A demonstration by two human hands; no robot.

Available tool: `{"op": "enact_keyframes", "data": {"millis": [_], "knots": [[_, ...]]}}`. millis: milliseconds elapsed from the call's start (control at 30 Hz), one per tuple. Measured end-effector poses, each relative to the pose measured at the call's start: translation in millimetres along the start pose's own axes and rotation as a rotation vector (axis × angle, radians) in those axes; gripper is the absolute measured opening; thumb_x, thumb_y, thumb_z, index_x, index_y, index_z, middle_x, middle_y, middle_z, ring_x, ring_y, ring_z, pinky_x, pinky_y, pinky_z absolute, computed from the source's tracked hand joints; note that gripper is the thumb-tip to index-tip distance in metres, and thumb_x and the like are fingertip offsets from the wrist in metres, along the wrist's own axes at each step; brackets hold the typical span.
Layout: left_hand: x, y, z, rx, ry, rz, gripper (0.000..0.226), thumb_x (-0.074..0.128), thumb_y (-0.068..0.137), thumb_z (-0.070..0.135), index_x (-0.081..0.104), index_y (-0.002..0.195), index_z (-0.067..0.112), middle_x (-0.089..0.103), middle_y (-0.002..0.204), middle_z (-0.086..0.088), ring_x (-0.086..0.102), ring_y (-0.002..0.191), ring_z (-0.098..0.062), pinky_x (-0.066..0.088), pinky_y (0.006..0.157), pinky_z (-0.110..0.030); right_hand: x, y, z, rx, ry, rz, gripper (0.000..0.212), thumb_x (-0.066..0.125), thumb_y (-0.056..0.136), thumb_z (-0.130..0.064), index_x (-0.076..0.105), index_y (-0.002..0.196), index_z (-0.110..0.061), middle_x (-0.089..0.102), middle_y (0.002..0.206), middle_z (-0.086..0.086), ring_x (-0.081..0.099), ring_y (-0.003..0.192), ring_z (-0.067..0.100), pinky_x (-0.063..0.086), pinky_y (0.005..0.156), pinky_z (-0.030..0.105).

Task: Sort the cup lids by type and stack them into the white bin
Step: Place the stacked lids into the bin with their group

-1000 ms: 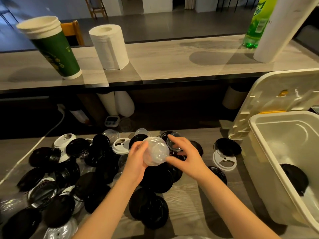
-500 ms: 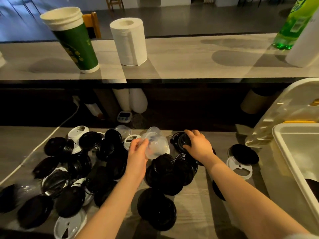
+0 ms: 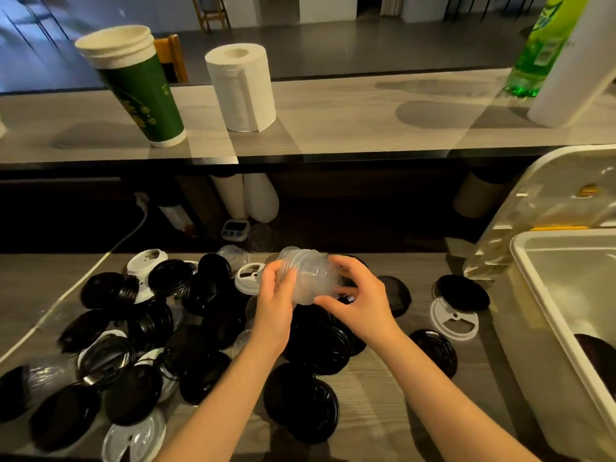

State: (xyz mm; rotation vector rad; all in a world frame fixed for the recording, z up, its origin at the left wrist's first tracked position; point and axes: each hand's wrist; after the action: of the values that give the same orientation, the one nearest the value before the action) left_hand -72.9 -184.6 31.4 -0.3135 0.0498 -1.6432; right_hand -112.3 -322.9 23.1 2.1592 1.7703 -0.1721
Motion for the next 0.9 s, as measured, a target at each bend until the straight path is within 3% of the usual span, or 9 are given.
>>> {"op": "enact_keyframes", "data": {"millis": [67,133,233,333,467,633,700,800,900], "knots": [[-2.7,-1.9,0.8,0.006,-0.053,-0.052,0.015,0.051,0.094,0.032,0.051,0.104,0.020,0.058,0.111,-0.010,0.058,0.099,-0.020,0.049,0.082,-0.034,-1.4,-0.5,-0.7,-0.059,-0.107,-0.018,0.064,0.083,0.068,-0.024,0.052,0.124,-0.029,0.052,0.121,-0.017,0.054,0.110,0.004,0.054,0.085,0.026],[-5.3,-5.3,1.6,0.023,0.001,-0.114,0.030,0.059,0.085,0.036,0.047,0.106,0.019,0.058,0.110,-0.009,0.059,0.098,-0.017,0.050,0.081,-0.033,-4.0,-2.0,-4.4,-0.092,-0.157,-0.049,0.066,0.083,0.067,-0.027,0.053,0.126,-0.024,0.050,0.118,-0.020,0.053,0.108,0.003,0.054,0.085,0.026],[-6.6,-12.3,0.3,-0.036,-0.009,-0.134,0.015,0.051,0.094,0.019,0.046,0.108,0.017,0.060,0.108,-0.007,0.061,0.095,-0.016,0.050,0.079,-0.031,-9.8,-10.4,-10.6,-0.074,-0.074,-0.116,0.067,0.083,0.069,-0.021,0.050,0.127,-0.031,0.049,0.119,-0.026,0.050,0.111,-0.005,0.052,0.086,0.019],[-7.9,-17.8,-3.3,-0.121,-0.095,-0.172,0.010,0.045,0.096,0.017,0.050,0.105,0.017,0.062,0.107,-0.008,0.062,0.094,-0.017,0.050,0.078,-0.033,-17.7,-23.0,-6.0,0.104,0.162,-0.104,0.063,0.076,0.078,-0.013,0.048,0.132,-0.031,0.053,0.128,-0.015,0.050,0.117,-0.002,0.051,0.087,0.019],[-2.4,-29.0,-14.4,-0.263,-0.187,-0.243,0.021,0.044,0.097,0.019,0.052,0.116,0.014,0.065,0.111,-0.009,0.065,0.097,-0.019,0.052,0.079,-0.036,-25.3,-46.3,6.1,0.327,0.289,-0.139,0.047,0.062,0.089,-0.020,0.048,0.132,-0.033,0.052,0.132,-0.013,0.051,0.117,-0.001,0.046,0.087,0.016],[11.9,-41.2,-37.0,-0.284,0.095,-0.368,0.025,0.041,0.099,0.028,0.050,0.121,0.022,0.058,0.123,-0.008,0.059,0.105,-0.016,0.048,0.085,-0.031,-36.6,-79.4,19.5,0.422,0.306,-0.004,0.034,0.066,0.086,-0.019,0.060,0.117,-0.033,0.062,0.117,0.001,0.061,0.105,0.021,0.052,0.092,0.037],[19.0,-45.0,-35.4,-0.324,0.166,-0.478,0.046,0.056,0.089,0.040,0.042,0.130,0.022,0.057,0.124,-0.004,0.058,0.107,-0.016,0.049,0.085,-0.031,-44.9,-89.2,21.4,0.435,0.310,0.034,0.032,0.067,0.085,-0.020,0.062,0.115,-0.031,0.064,0.116,0.004,0.061,0.105,0.026,0.051,0.094,0.043],[29.2,-48.7,-34.6,-0.369,0.278,-0.547,0.082,0.072,0.056,0.050,0.040,0.127,0.024,0.057,0.120,0.000,0.060,0.106,-0.015,0.053,0.083,-0.032,-59.6,-100.1,20.6,0.426,0.332,0.012,0.030,0.060,0.091,-0.022,0.061,0.121,-0.024,0.066,0.117,0.002,0.062,0.107,0.020,0.051,0.094,0.035],[41.5,-52.5,-39.9,-0.383,0.254,-0.460,0.063,0.070,0.065,0.038,0.045,0.121,0.024,0.056,0.118,-0.001,0.059,0.100,-0.014,0.051,0.074,-0.029,-76.6,-105.8,28.6,0.531,0.359,0.064,0.026,0.049,0.097,-0.022,0.060,0.121,-0.019,0.065,0.119,0.005,0.061,0.110,0.020,0.049,0.096,0.036]]}}
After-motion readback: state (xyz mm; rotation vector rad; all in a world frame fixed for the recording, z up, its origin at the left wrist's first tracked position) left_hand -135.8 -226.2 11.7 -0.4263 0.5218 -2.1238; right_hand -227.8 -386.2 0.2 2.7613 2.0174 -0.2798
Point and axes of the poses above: each hand's wrist, its own y-axis towards the middle knuckle, its own x-axis out of the palm, z = x × y
